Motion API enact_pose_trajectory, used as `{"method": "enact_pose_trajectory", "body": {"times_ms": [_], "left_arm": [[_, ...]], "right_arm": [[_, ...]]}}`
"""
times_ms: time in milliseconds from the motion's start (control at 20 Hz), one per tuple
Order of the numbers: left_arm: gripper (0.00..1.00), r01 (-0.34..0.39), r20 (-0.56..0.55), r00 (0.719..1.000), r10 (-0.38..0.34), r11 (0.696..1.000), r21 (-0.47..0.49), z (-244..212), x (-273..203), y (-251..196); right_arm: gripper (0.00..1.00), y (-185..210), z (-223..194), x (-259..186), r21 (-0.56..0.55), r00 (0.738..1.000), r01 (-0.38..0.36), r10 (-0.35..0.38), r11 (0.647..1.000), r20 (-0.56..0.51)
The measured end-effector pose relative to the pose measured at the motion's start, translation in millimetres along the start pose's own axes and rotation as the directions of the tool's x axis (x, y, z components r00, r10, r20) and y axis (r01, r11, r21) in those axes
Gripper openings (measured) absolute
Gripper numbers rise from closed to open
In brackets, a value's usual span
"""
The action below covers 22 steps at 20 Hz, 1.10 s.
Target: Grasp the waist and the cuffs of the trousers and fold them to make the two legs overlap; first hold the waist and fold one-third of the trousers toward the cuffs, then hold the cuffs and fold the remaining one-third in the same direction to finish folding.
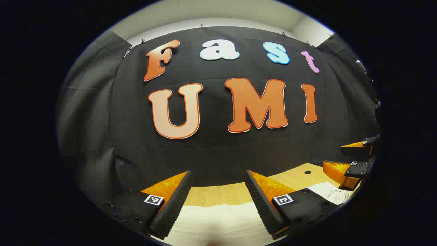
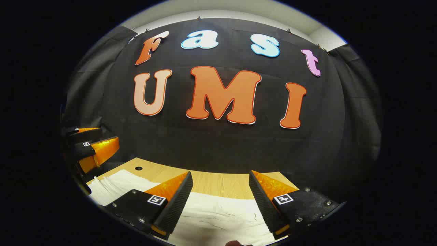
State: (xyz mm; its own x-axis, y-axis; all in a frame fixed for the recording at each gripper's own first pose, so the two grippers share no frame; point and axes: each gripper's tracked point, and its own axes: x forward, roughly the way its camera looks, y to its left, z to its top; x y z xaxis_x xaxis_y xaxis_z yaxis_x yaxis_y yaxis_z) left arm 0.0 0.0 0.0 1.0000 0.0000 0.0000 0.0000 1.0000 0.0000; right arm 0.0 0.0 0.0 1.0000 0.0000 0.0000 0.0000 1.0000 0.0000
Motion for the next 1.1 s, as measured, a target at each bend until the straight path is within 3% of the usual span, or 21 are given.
{"method": "enact_pose_trajectory", "body": {"times_ms": [400,850,1100], "left_arm": [[1.00,0.011,0.041,0.999,-0.012,1.000,0.013,9.2,-4.1,10.7],[1.00,-0.029,0.071,0.997,0.027,0.999,0.027,11.6,-12.5,56.5],[1.00,-0.036,0.082,0.996,0.035,0.999,0.009,9.7,-15.5,86.8]], "right_arm": [[0.99,7.6,7.1,0.9,-0.026,1.000,0.022,-0.022,0.999,0.000],[0.99,42.5,12.0,-5.1,-0.039,1.000,0.021,-0.021,0.999,-0.006],[0.99,53.6,10.6,-7.6,-0.054,0.998,0.062,-0.063,0.997,-0.017]]}}
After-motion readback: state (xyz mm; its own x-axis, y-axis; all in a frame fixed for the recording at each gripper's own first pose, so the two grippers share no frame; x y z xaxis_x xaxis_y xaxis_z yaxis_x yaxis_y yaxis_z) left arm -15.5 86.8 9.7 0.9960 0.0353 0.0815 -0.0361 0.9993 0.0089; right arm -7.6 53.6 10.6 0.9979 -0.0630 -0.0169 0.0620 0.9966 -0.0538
